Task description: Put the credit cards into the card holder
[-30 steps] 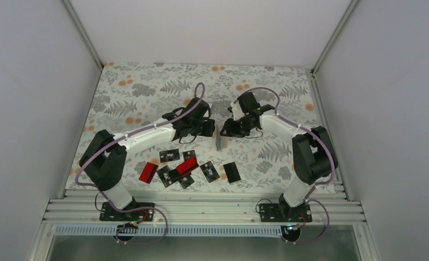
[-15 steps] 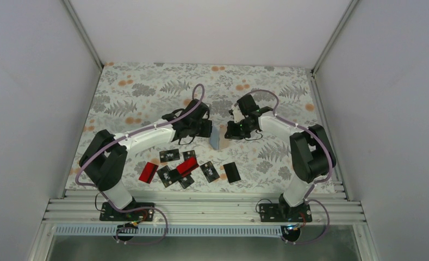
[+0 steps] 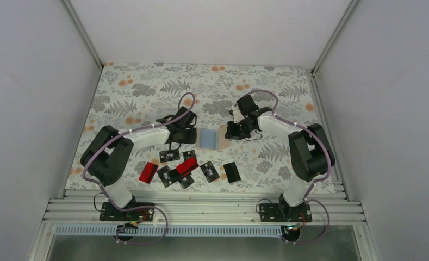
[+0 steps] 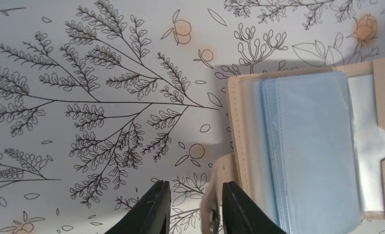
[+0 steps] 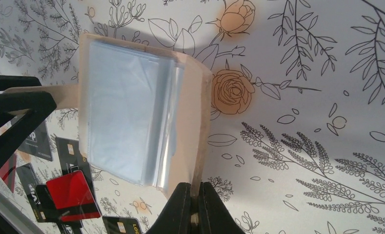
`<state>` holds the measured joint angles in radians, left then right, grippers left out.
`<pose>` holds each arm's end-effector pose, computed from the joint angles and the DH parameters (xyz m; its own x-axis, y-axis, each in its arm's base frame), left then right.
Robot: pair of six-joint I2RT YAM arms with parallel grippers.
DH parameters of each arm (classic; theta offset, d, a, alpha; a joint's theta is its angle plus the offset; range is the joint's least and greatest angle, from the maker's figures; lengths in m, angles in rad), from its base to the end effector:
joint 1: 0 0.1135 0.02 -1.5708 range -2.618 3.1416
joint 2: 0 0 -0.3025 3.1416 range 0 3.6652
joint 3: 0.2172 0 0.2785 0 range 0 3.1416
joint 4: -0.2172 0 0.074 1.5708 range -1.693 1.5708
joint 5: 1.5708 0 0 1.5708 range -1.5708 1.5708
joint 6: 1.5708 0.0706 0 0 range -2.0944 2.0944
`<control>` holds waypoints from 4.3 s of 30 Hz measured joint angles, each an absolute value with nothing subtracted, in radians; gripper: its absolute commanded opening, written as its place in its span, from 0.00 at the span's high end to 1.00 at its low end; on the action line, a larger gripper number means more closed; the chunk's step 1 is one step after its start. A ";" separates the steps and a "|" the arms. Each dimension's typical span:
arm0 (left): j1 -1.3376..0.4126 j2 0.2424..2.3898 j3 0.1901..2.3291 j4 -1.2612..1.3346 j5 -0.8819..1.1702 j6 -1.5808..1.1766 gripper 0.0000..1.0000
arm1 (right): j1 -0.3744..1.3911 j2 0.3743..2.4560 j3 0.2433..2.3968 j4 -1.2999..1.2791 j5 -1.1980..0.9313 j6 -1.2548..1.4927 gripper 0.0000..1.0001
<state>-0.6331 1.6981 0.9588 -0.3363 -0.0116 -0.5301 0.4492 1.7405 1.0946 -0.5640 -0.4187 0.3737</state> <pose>0.2976 -0.2174 0.1474 -0.9089 0.0399 -0.4151 0.1479 0.9615 -0.2315 0.3238 0.1880 0.1663 -0.9766 -0.1005 -0.1899 -0.1821 0.8565 0.4830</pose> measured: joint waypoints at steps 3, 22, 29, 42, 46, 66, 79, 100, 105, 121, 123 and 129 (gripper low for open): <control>-0.633 1.698 0.959 -0.333 -0.018 -0.530 0.68 | 0.446 1.746 1.094 -0.555 -0.418 0.377 0.96; -0.690 1.553 1.005 -0.487 -0.088 -0.532 0.63 | 0.429 1.745 1.075 -0.545 -0.415 0.389 0.68; -0.738 1.505 1.005 -0.544 -0.099 -0.534 0.63 | 0.427 1.718 1.075 -0.567 -0.408 0.388 0.62; -0.837 1.473 1.004 -0.571 -0.097 -0.544 0.63 | 0.427 1.629 1.084 -0.584 -0.416 0.387 0.61; -0.861 1.474 1.003 -0.570 -0.097 -0.552 0.63 | 0.427 1.618 1.084 -0.585 -0.416 0.388 0.61; -1.016 1.568 0.998 -0.485 -0.075 -0.606 0.63 | 0.424 1.062 0.822 -0.566 -0.348 0.483 0.42; -1.106 1.827 1.135 -0.403 -0.022 -0.618 0.63 | 0.418 1.012 0.719 -0.614 -0.300 0.537 0.00; -1.114 1.963 1.205 -0.279 0.036 -0.605 0.68 | 0.417 0.709 0.559 -0.892 -0.284 0.794 0.00; -1.150 1.935 1.159 -0.259 0.056 -0.608 0.68 | 0.417 0.710 0.559 -0.928 -0.313 0.784 0.00; -1.209 1.867 1.065 -0.227 0.053 -0.676 0.69 | 0.417 0.828 0.419 -0.930 -0.571 0.727 0.00; -1.209 1.860 1.066 -0.251 0.044 -0.678 0.69 | 0.418 0.842 0.413 -0.917 -0.596 0.716 0.02; -1.209 1.820 1.071 -0.340 0.006 -0.693 0.71 | 0.422 0.871 0.374 -0.895 -0.648 0.710 0.06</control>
<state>-1.2087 1.8198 1.0706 -0.3401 0.0059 -0.6933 0.4221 0.8711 0.3737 -0.8948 -0.6479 0.7101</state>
